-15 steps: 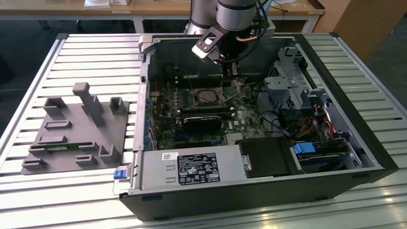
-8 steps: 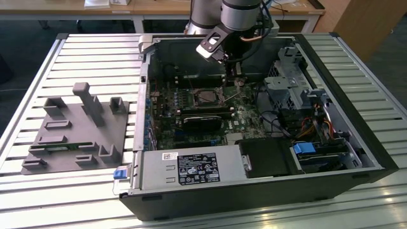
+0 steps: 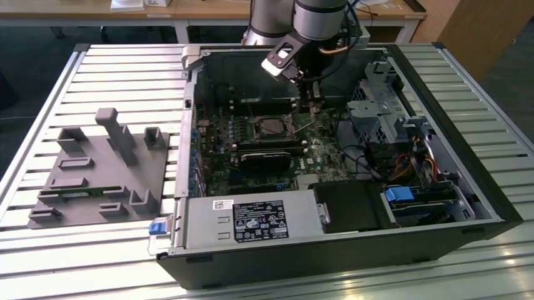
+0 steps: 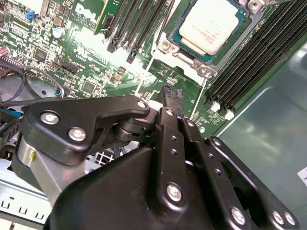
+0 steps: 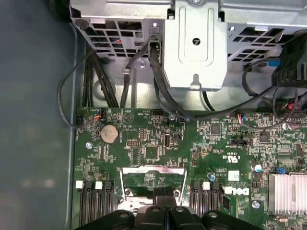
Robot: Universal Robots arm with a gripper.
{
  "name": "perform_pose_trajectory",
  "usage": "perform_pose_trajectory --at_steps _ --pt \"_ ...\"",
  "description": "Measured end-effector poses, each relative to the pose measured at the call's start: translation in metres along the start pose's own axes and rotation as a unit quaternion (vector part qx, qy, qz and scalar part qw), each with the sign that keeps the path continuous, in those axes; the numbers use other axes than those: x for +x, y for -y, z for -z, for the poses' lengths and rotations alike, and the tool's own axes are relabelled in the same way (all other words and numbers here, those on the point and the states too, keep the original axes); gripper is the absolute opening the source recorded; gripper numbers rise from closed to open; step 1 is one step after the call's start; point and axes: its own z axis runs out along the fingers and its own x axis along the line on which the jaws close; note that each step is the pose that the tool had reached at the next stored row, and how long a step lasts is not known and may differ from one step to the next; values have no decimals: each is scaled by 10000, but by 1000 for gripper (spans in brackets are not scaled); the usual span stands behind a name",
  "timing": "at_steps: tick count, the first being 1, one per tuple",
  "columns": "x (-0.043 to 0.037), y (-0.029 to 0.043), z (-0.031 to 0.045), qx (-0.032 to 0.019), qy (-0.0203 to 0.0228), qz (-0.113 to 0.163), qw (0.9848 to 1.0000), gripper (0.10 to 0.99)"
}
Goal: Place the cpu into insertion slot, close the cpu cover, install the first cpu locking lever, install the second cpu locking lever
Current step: 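Close the cpu cover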
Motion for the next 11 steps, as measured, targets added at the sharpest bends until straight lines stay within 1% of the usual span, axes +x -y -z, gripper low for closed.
perform_pose_trajectory --at_steps 11 --pt "3 -67 -3 4 0 0 10000 106"
